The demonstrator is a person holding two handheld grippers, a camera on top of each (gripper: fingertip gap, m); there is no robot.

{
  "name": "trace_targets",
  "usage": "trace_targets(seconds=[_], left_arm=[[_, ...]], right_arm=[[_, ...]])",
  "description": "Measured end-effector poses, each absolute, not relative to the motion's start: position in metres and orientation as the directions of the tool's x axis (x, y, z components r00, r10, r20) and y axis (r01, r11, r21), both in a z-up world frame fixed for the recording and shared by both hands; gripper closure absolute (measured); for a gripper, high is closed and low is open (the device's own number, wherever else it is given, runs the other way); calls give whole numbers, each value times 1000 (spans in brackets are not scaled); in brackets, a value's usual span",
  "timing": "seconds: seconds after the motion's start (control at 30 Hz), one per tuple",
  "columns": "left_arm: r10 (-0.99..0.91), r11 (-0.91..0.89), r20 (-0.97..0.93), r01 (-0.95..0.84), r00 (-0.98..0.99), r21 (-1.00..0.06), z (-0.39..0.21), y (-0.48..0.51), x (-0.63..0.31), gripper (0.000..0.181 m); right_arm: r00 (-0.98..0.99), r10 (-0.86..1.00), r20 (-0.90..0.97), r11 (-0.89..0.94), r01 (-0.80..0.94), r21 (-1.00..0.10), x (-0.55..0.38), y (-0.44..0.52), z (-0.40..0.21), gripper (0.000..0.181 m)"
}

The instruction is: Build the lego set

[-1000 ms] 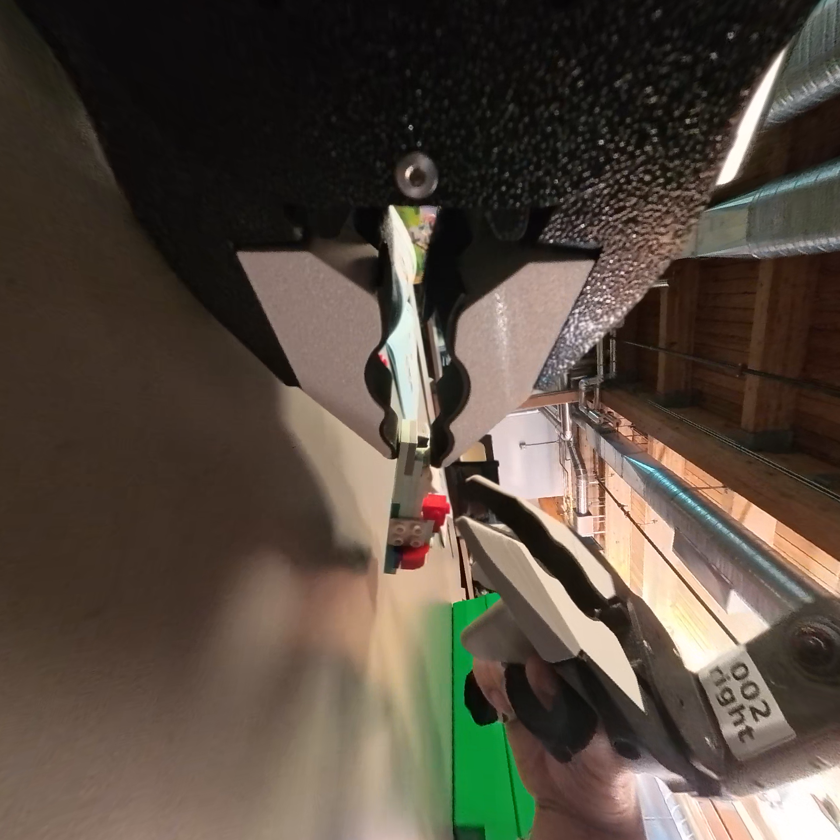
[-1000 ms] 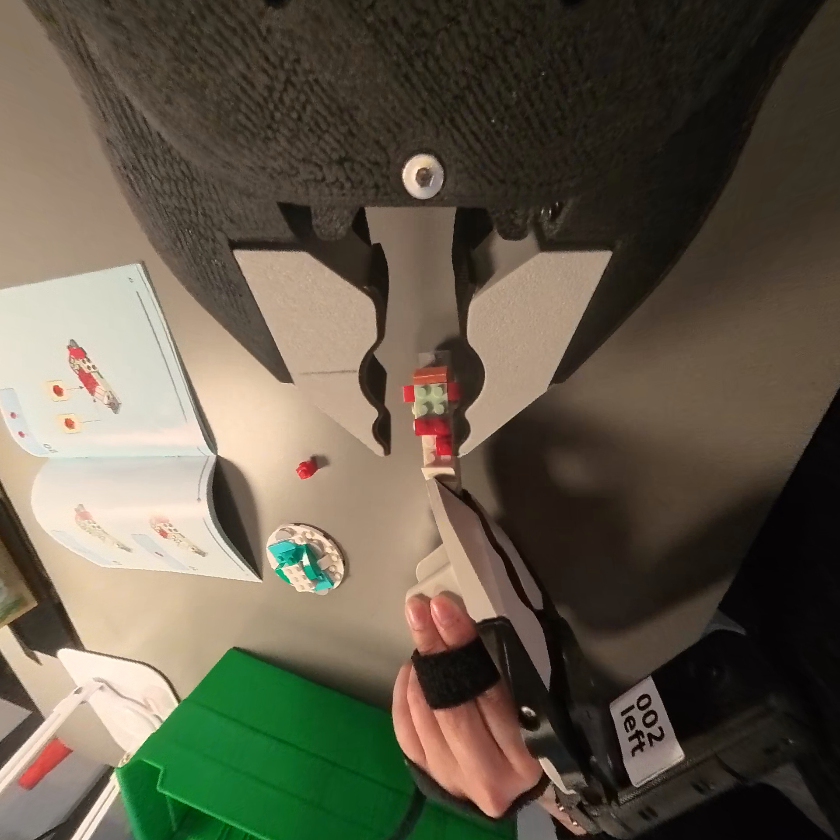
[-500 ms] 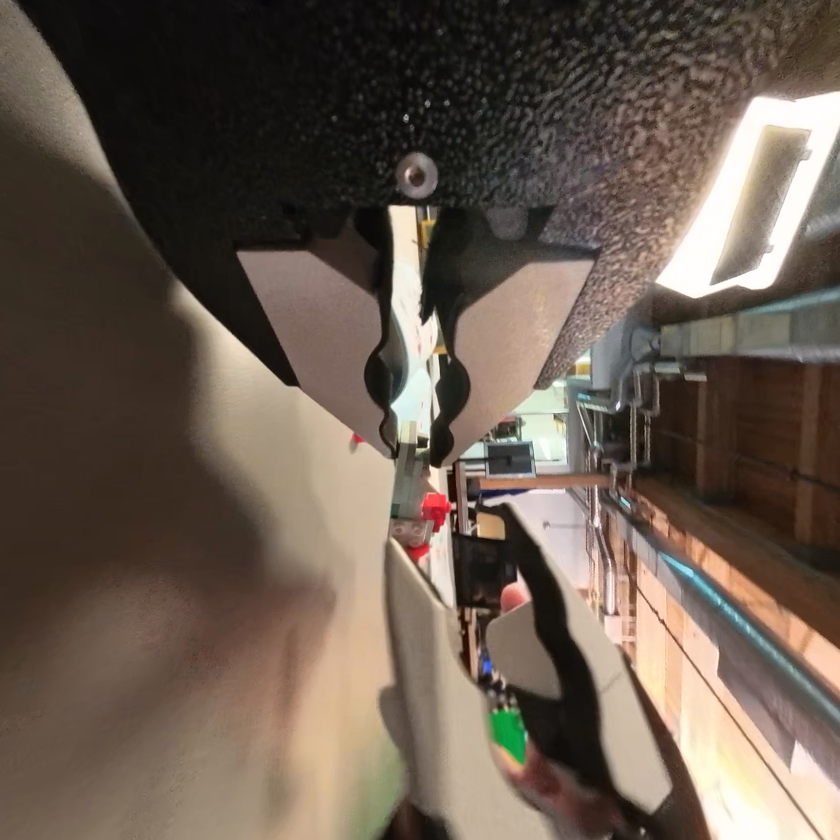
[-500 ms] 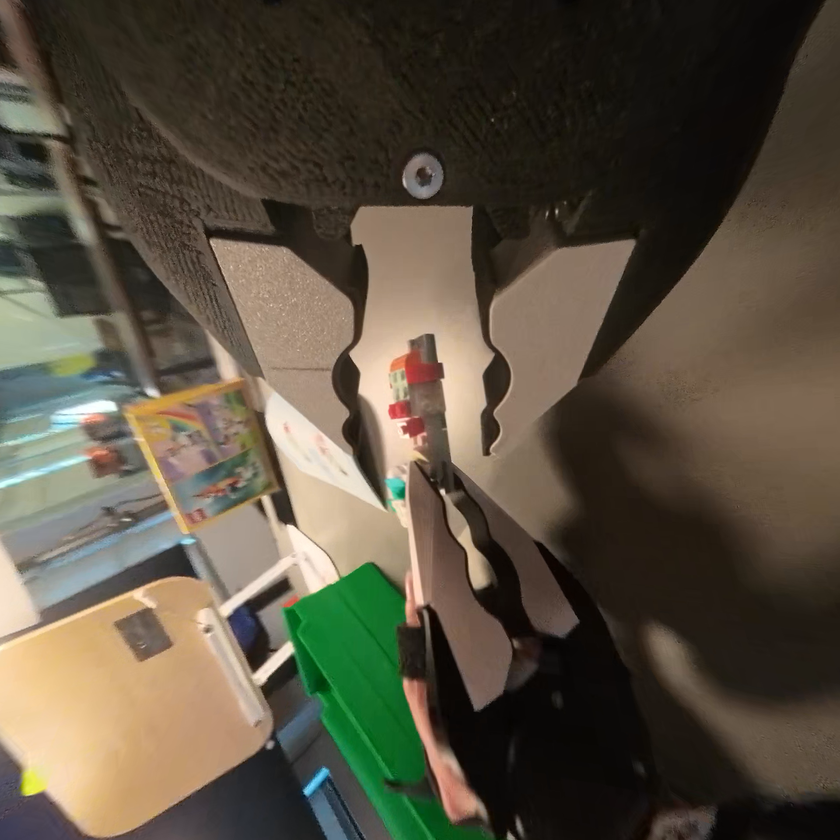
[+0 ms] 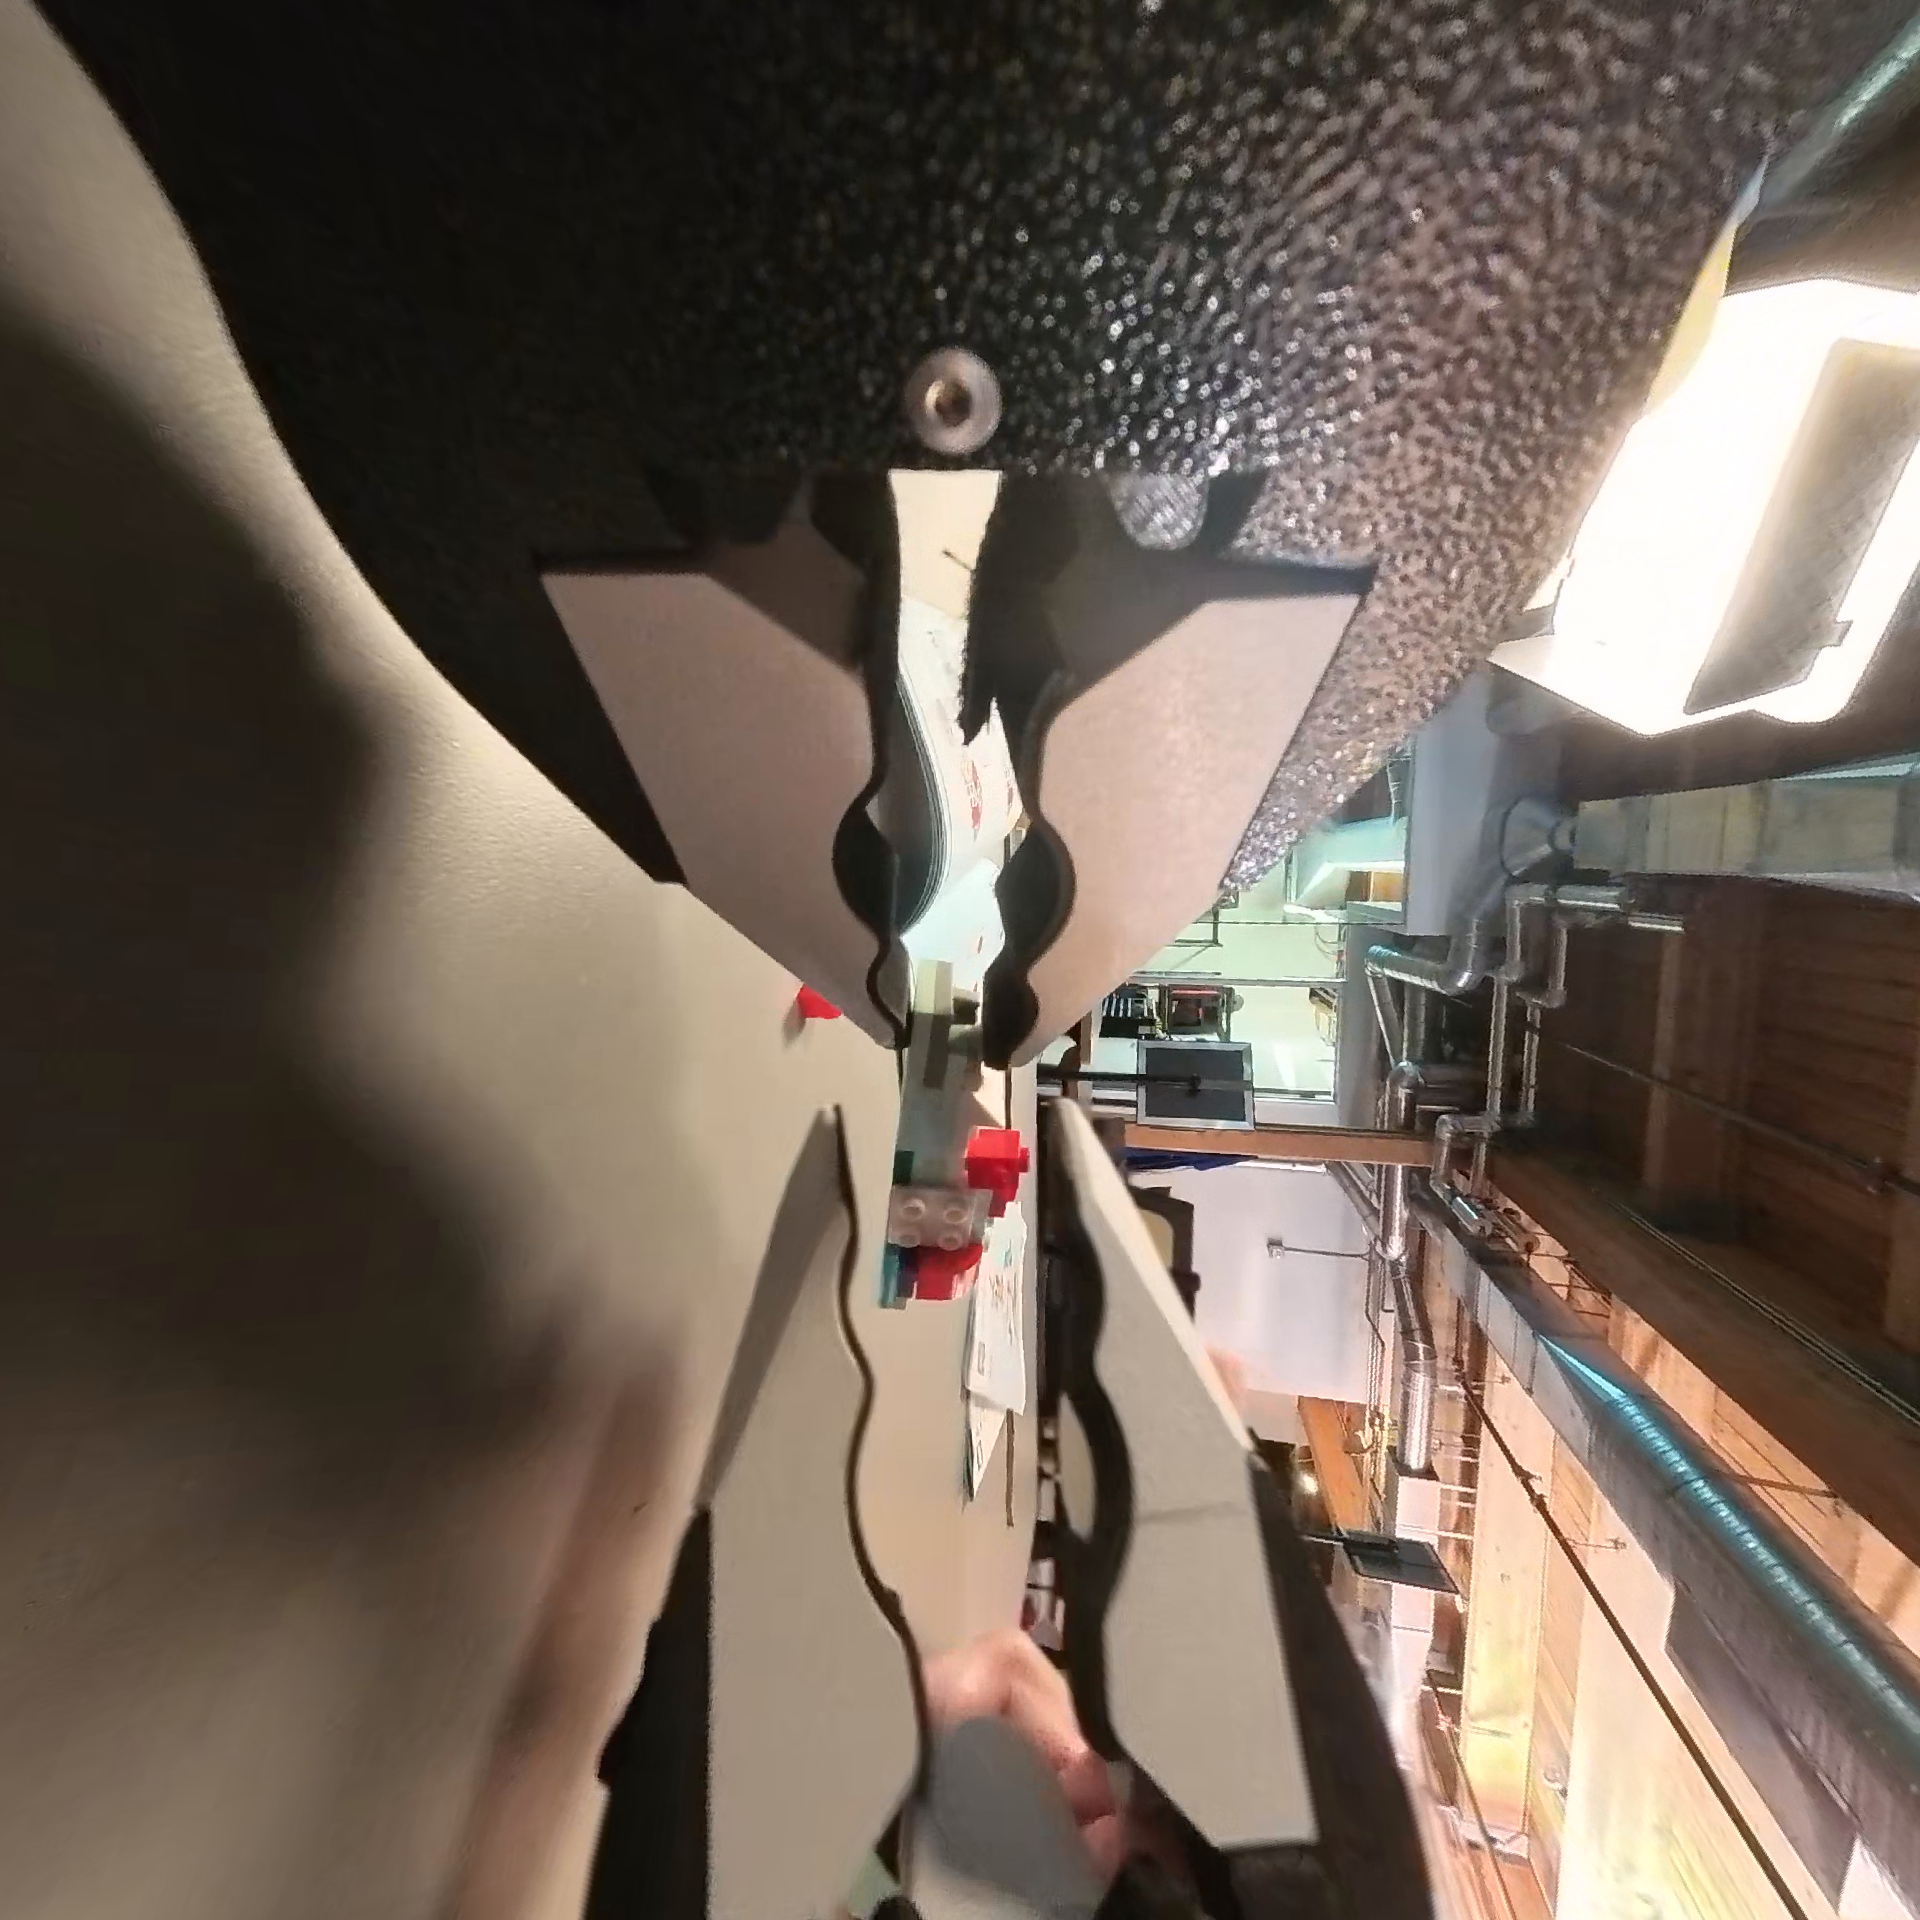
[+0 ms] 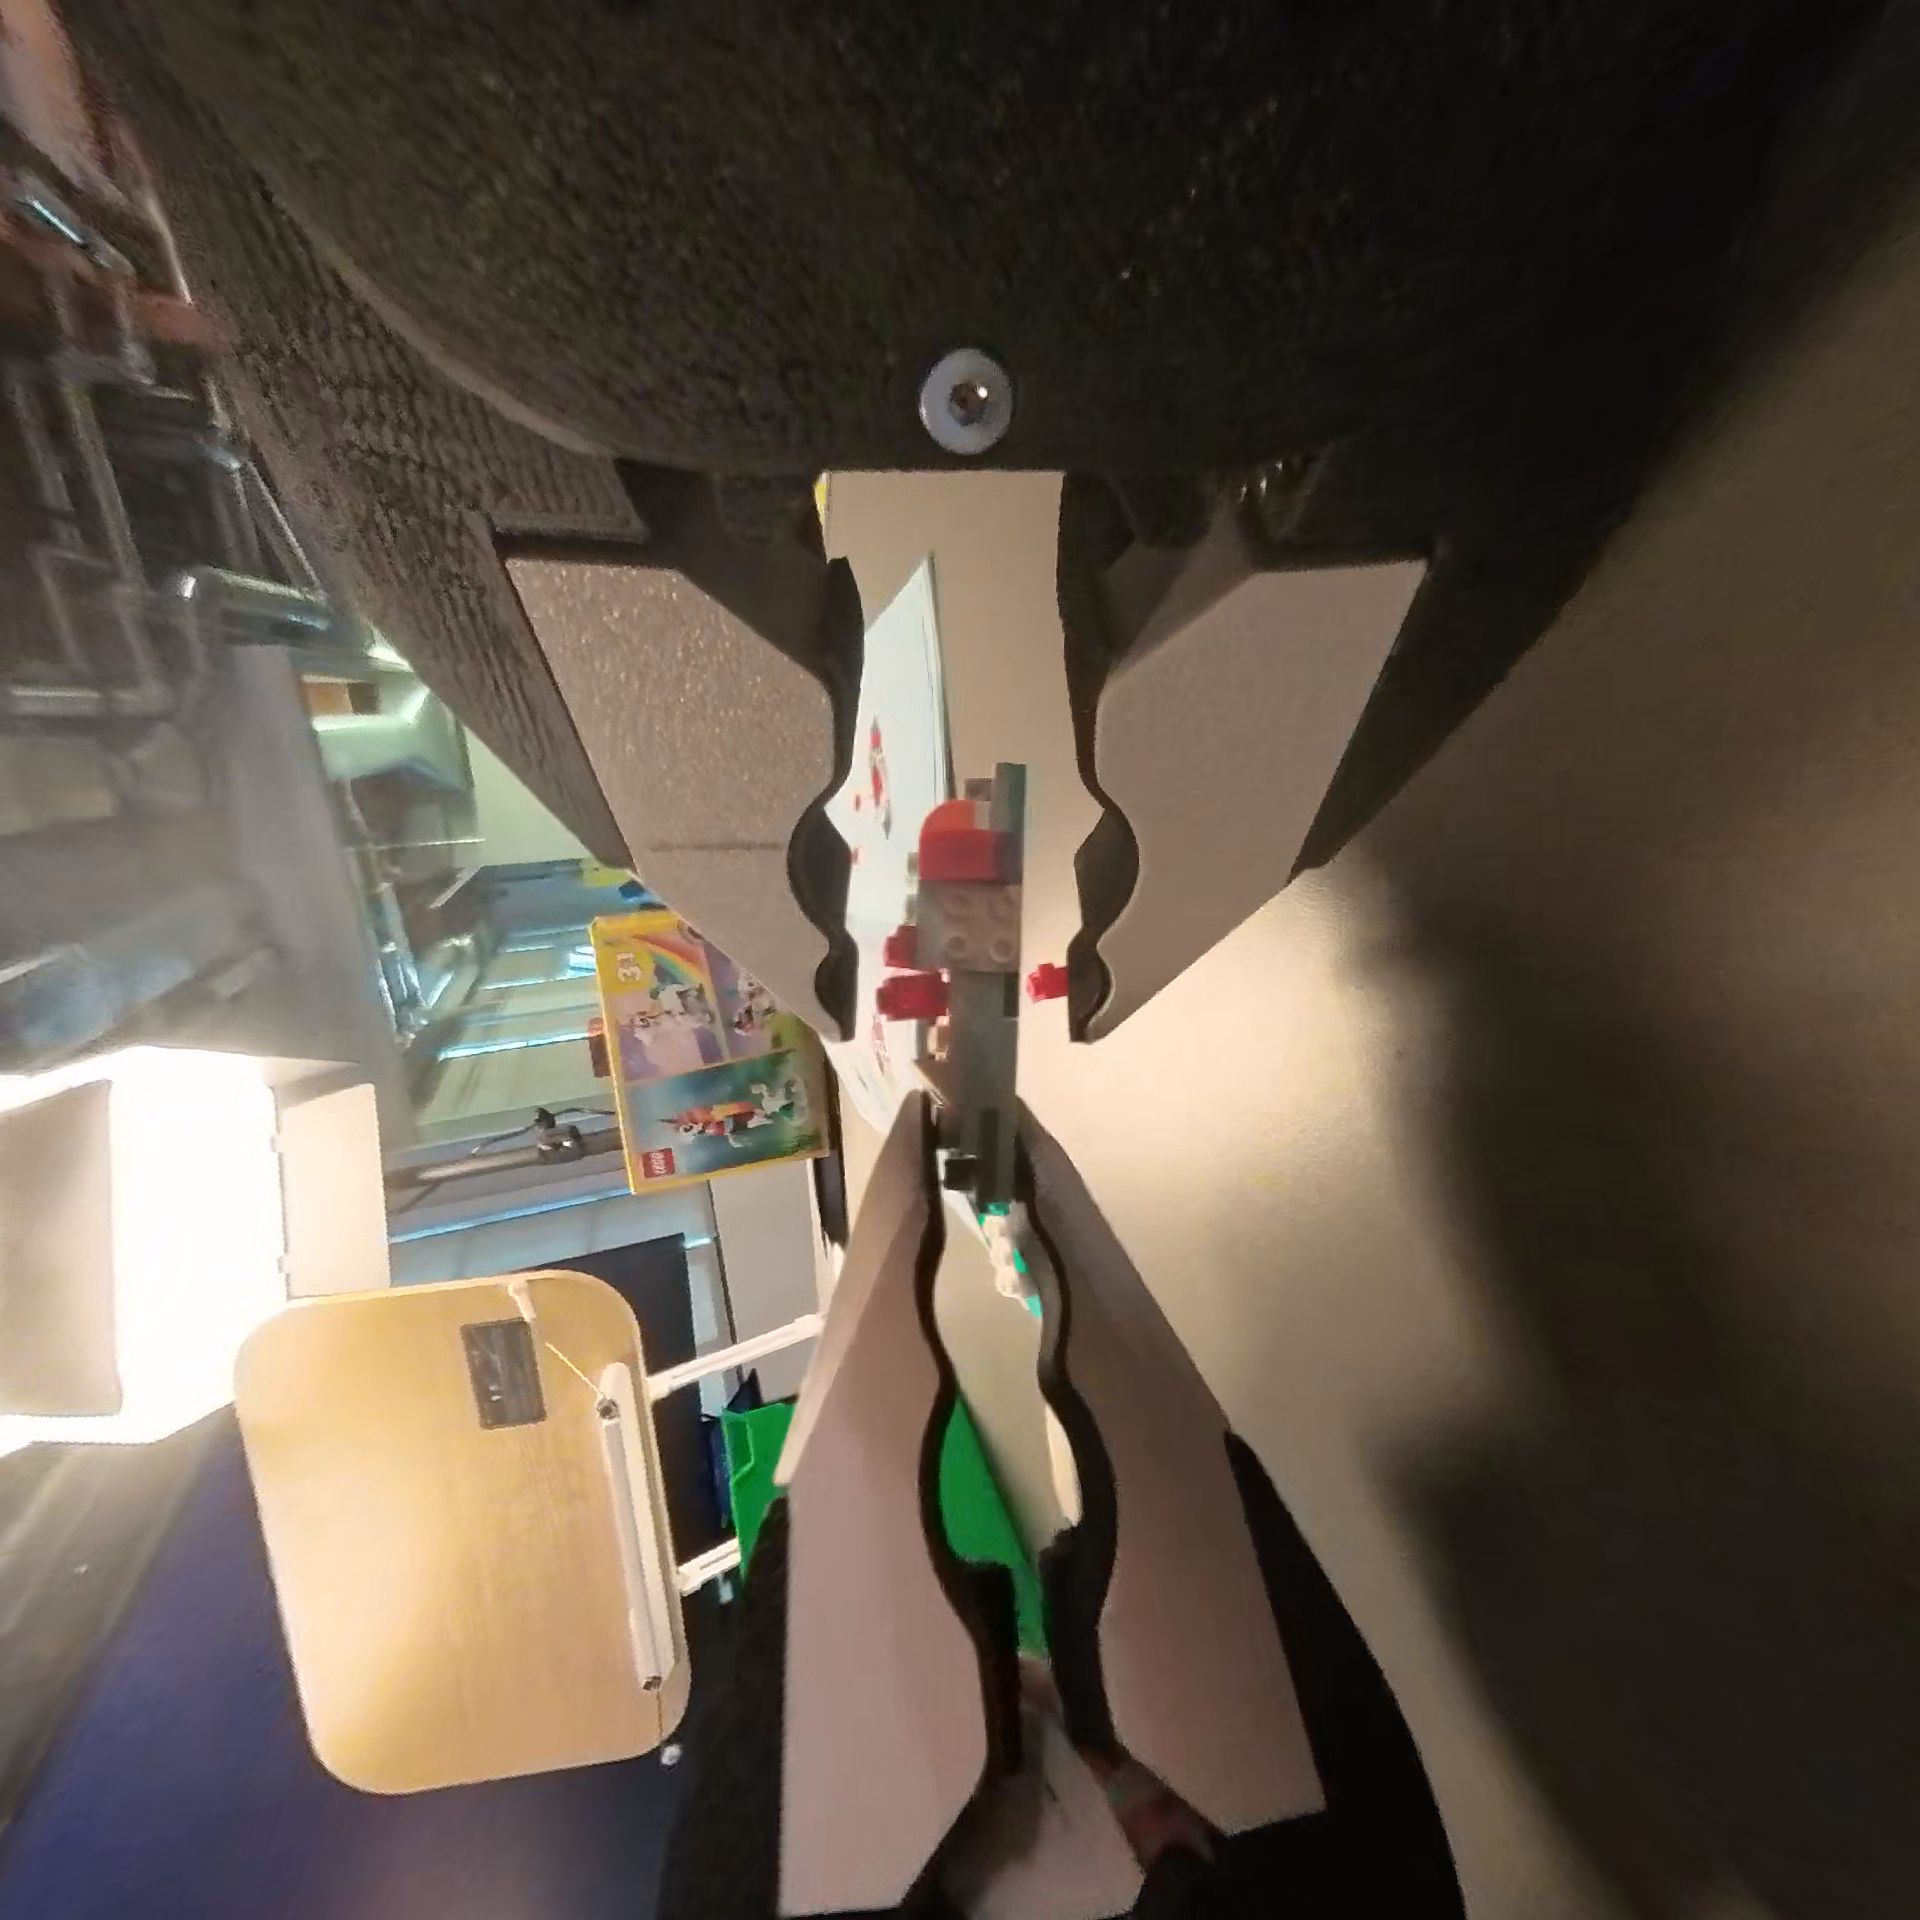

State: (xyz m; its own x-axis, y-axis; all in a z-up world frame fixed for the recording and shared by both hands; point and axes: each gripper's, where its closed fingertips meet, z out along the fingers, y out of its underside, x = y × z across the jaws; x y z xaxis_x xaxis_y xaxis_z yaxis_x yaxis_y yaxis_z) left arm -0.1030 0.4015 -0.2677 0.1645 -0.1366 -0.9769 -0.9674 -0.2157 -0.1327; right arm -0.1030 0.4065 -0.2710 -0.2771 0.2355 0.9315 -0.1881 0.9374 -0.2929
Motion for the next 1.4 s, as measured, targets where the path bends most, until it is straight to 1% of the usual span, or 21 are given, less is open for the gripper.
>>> trace_targets(seconds=[0.1,0.23,0.53,0.7,0.8,0.9,0.97,1.03,1.17,1.2,1.3,1.4], left_arm=[[-135,-200,-976,-970,169,-140,-266,401,-100,169],[-120,-177,-971,-967,205,-182,-263,401,-94,169],[-101,-198,-966,-956,239,-216,-259,401,-96,169],[-89,-216,-953,-940,290,-265,-257,401,-99,169],[-89,-217,-948,-935,304,-280,-257,401,-99,169],[-91,-215,-932,-921,350,-325,-257,401,-99,170],[-95,-210,-922,-913,375,-350,-257,401,-99,170],[-97,-207,-917,-909,387,-361,-257,401,-99,170],[-90,-192,-924,-917,372,-351,-255,400,-96,170],[-90,-191,-919,-912,383,-362,-255,400,-96,170],[-103,-193,-910,-905,402,-378,-258,401,-97,170],[-104,-194,-906,-901,411,-387,-259,401,-98,170]], right_arm=[[-262,218,940,948,-173,-268,-105,409,-273,145],[-213,210,954,951,-181,-250,-105,411,-267,154],[-129,144,981,971,-172,-165,-106,411,-260,154],[-43,33,999,985,-167,-40,-108,411,-256,153],[-14,-8,1000,986,-164,5,-109,410,-256,152],[13,-38,999,986,-161,39,-109,409,-255,152],[13,-26,1000,987,-161,28,-109,409,-255,152],[-7,9,1000,986,-164,-10,-109,409,-256,152],[-73,155,985,972,-166,-165,-108,411,-255,155],[-79,167,983,970,-168,-178,-108,411,-255,155],[-91,165,982,970,-164,-179,-109,411,-258,155],[-76,137,988,974,-170,-148,-110,411,-259,155]])
